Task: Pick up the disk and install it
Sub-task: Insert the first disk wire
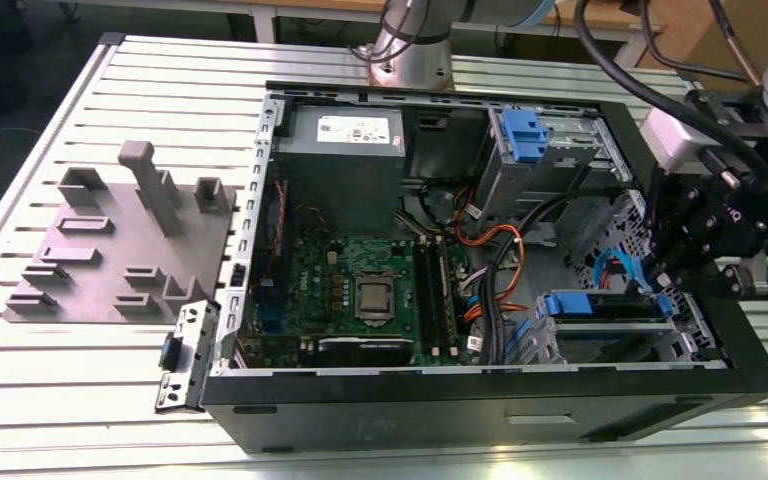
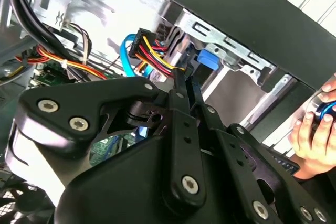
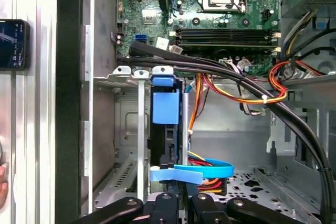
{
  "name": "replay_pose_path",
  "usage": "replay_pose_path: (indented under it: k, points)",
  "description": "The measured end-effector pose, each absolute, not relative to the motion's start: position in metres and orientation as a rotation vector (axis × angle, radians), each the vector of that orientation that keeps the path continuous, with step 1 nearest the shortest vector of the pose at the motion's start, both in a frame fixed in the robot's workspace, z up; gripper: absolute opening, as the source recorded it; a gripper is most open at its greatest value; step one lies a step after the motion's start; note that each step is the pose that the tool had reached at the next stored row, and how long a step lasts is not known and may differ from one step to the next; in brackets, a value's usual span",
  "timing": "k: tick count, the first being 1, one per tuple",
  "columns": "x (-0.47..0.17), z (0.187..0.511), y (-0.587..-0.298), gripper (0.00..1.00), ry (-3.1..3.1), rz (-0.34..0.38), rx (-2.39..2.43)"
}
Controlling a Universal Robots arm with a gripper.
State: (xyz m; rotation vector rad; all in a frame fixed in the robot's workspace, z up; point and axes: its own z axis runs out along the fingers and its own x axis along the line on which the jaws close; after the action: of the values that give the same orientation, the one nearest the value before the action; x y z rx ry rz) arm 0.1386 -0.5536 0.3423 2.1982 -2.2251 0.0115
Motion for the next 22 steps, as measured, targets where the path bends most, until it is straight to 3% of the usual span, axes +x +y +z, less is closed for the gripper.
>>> replay_pose_path:
  k: [22]
  points:
    - [0.1290, 0.3329, -0.5577, 0.17, -2.243, 0.033, 2.215]
